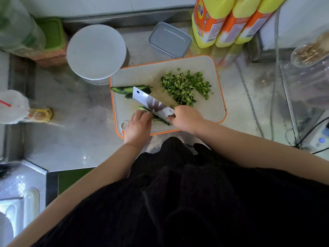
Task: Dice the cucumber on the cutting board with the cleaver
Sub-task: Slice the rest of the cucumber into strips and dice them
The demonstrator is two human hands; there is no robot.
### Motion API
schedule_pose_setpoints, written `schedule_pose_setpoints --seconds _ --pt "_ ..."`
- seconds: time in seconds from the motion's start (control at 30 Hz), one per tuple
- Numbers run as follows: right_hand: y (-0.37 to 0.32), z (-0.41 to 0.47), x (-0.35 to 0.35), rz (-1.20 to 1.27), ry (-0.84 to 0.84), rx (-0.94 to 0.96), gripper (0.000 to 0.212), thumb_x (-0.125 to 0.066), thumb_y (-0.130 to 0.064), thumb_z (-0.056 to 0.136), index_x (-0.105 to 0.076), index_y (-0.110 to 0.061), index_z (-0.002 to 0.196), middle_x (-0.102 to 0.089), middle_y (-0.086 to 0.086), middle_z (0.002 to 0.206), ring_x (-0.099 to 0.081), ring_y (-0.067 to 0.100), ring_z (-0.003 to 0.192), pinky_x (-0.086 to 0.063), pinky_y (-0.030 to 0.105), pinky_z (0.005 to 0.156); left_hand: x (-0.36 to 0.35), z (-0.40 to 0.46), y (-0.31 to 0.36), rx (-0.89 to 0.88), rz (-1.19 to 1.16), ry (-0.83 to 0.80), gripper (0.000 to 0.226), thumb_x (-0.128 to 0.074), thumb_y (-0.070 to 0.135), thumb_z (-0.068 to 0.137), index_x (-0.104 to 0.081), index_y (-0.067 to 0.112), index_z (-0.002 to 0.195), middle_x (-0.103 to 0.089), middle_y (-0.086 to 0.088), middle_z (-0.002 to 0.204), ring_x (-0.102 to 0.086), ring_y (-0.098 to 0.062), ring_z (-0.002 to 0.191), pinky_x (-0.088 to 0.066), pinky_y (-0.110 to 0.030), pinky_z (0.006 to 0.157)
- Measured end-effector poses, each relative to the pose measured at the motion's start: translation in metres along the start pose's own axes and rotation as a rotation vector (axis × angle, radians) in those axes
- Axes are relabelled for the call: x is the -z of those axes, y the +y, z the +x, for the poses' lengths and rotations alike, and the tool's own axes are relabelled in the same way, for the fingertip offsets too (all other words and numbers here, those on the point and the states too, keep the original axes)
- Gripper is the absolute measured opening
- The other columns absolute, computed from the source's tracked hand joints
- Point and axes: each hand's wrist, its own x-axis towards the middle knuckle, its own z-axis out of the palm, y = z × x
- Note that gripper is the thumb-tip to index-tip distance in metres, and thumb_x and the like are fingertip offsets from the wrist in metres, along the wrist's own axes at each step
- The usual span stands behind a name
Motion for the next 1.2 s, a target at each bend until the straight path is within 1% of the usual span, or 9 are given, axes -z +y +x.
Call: schedule_pose_setpoints --seconds 0.07,0.2,0.33,0.5,0.63,0.7,0.9,1.07,1.2 --pt "0.002 0.0 0.0 0.062 -0.009 -0.022 0.036 -0.05 -0.038 0.093 -0.042 -0.015 0.066 -0.045 0.0 0.066 -0.053 0.028 0.075 -0.035 0.029 0.062 0.002 -0.003 0.005 -0.122 0.066 0.049 0.024 -0.051 0.015 0.087 -0.068 0.008 0.103 -0.062 -0.012 0.104 -0.061 -0.034 0.091 -0.05 -0.039 0.062" --pt "0.002 -0.002 -0.002 0.117 -0.005 -0.012 0.032 -0.055 -0.04 0.089 -0.052 -0.01 0.078 -0.051 0.003 0.071 -0.051 0.025 0.073 -0.036 0.029 0.062 0.002 -0.004 0.012 -0.311 0.18 -0.034 0.03 -0.054 0.017 0.088 -0.065 0.013 0.115 -0.062 -0.009 0.114 -0.058 -0.032 0.098 -0.05 -0.043 0.079" --pt "0.004 -0.007 0.003 0.137 0.053 0.009 0.033 -0.055 -0.038 0.09 -0.059 -0.005 0.086 -0.05 0.006 0.073 -0.05 0.028 0.074 -0.036 0.029 0.063 0.003 -0.01 0.008 -0.278 0.151 -0.072 0.026 -0.049 0.025 0.087 -0.069 0.015 0.1 -0.065 -0.005 0.103 -0.059 -0.03 0.094 -0.052 -0.042 0.078" --pt "0.015 -0.022 0.009 -0.055 0.113 0.153 0.027 -0.046 -0.036 0.096 -0.049 -0.009 0.092 -0.046 0.0 0.067 -0.056 0.029 0.071 -0.038 0.031 0.058 0.021 -0.005 -0.004 -0.136 0.029 0.228 0.015 -0.059 0.013 0.091 -0.054 0.013 0.106 -0.058 -0.017 0.102 -0.054 -0.032 0.096 -0.045 -0.04 0.085" --pt "0.016 -0.038 -0.005 -0.132 0.138 0.22 0.027 -0.041 -0.034 0.098 -0.042 -0.008 0.103 -0.039 -0.004 0.063 -0.049 0.026 0.06 -0.038 0.033 0.055 0.051 0.008 0.003 -0.075 -0.024 0.358 0.011 -0.054 0.011 0.094 -0.058 0.007 0.103 -0.058 -0.016 0.102 -0.053 -0.031 0.097 -0.041 -0.037 0.088" --pt "0.016 -0.045 -0.013 -0.141 0.135 0.251 0.028 -0.042 -0.032 0.097 -0.041 -0.006 0.105 -0.044 -0.002 0.065 -0.056 0.029 0.064 -0.04 0.034 0.054 0.062 0.014 0.009 -0.061 0.013 0.236 0.011 -0.054 0.015 0.093 -0.062 0.01 0.099 -0.06 -0.009 0.101 -0.054 -0.03 0.093 -0.041 -0.038 0.084" --pt "0.013 -0.053 -0.022 -0.051 0.083 0.258 0.035 -0.05 -0.032 0.096 -0.039 -0.003 0.111 -0.052 0.007 0.082 -0.06 0.032 0.079 -0.037 0.035 0.06 0.066 0.02 0.021 0.039 0.03 -0.405 0.021 -0.047 0.026 0.098 -0.065 0.015 0.102 -0.057 -0.003 0.104 -0.049 -0.026 0.102 -0.042 -0.038 0.086" --pt "0.014 -0.052 -0.026 -0.033 0.045 0.263 0.036 -0.05 -0.031 0.097 -0.04 -0.003 0.117 -0.06 0.012 0.099 -0.06 0.03 0.085 -0.041 0.035 0.066 0.06 0.028 0.02 0.019 0.1 -0.583 0.024 -0.043 0.023 0.098 -0.066 0.02 0.09 -0.046 0.003 0.097 -0.046 -0.026 0.1 -0.038 -0.036 0.087" --pt "0.015 -0.05 -0.027 -0.02 0.048 0.268 0.034 -0.049 -0.031 0.097 -0.041 -0.004 0.115 -0.06 0.013 0.1 -0.059 0.029 0.083 -0.042 0.036 0.067 0.056 0.034 0.019 0.039 0.127 -0.631 0.027 -0.039 0.029 0.099 -0.064 0.02 0.095 -0.05 -0.002 0.109 -0.044 -0.025 0.107 -0.038 -0.038 0.092"
